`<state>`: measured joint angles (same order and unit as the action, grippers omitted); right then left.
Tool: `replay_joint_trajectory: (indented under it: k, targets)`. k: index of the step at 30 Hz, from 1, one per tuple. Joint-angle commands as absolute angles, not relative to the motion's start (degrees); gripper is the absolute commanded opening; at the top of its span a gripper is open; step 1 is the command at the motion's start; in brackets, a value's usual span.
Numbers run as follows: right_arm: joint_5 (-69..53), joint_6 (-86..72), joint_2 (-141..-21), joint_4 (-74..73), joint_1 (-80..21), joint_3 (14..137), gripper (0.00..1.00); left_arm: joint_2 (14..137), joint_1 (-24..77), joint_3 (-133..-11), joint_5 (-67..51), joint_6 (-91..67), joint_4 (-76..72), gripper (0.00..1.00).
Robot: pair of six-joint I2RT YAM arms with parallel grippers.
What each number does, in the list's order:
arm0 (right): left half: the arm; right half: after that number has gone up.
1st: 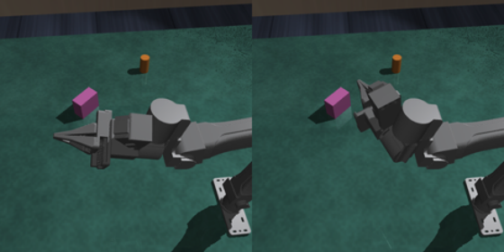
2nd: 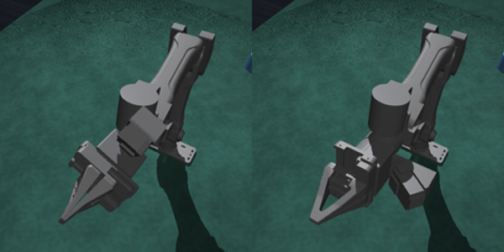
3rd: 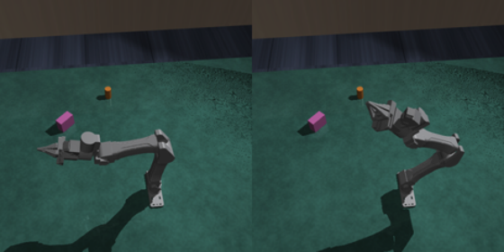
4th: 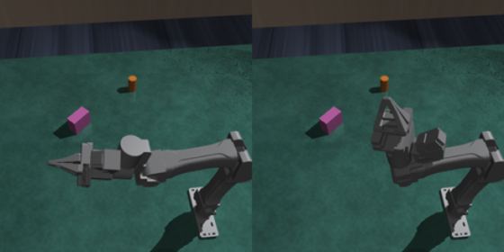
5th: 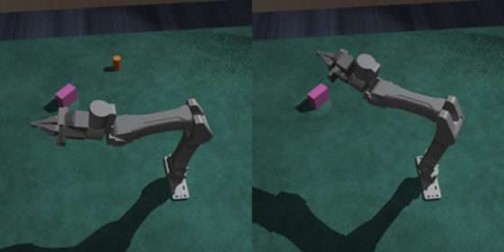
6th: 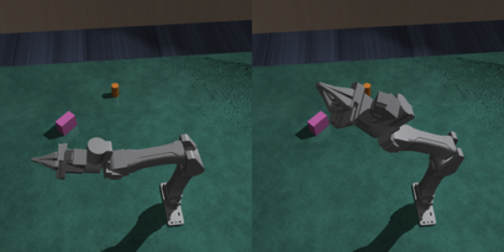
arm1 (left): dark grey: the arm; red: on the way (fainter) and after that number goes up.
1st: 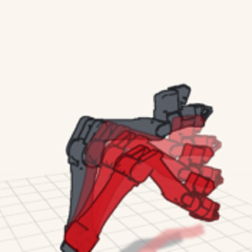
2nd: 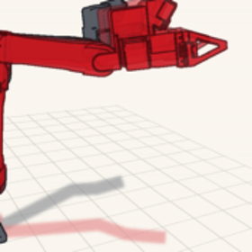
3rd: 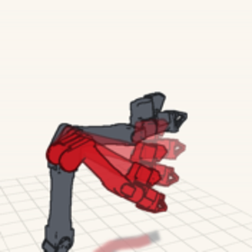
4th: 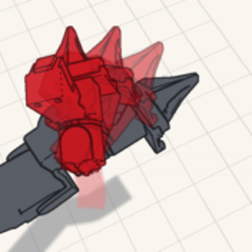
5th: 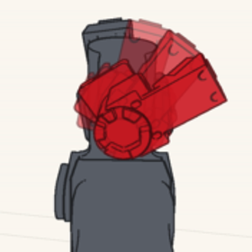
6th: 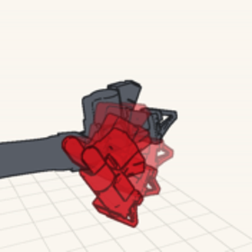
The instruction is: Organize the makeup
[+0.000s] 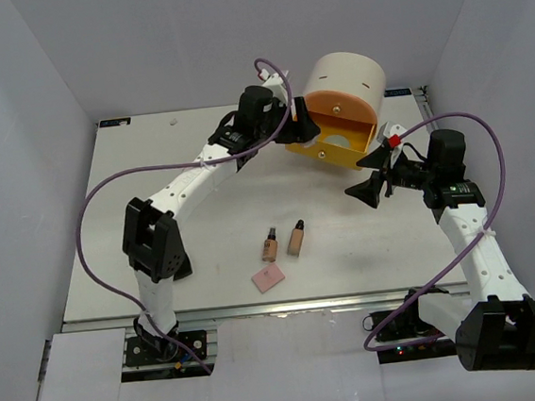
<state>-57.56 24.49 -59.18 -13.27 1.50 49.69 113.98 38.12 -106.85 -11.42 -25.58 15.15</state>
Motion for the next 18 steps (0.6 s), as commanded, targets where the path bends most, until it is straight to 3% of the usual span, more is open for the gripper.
replay_joint_trajectory:
  k: [1,5,9,12,16,18]
  targets:
    - [-57.82,25.05,-58.31,-11.20,1.90,49.18,0.90,118.71,39.43,-117.38,-7.95,-25.61,15.62,0.14]
    - [-57.83,25.05,-58.36,-11.16,2.02,49.22,0.90,124.12,39.46,-123.09,-4.10,-25.66,15.73,0.16]
    - [-58.10,25.05,-58.34,-11.16,2.28,49.13,0.90,128.11,39.46,-127.81,-1.88,-25.58,15.73,0.26]
    - [-58.19,25.04,-58.45,-11.16,2.47,49.13,0.90,129.12,39.46,-128.62,-0.89,-25.48,15.85,0.44]
    - [-58.28,25.05,-58.43,-11.16,2.55,49.13,0.90,129.05,39.56,-127.61,-0.60,-25.16,16.47,0.79]
    - [-58.35,25.05,-58.37,-11.16,2.55,49.13,0.90,128.72,39.63,-127.09,0.82,-24.84,16.67,0.88]
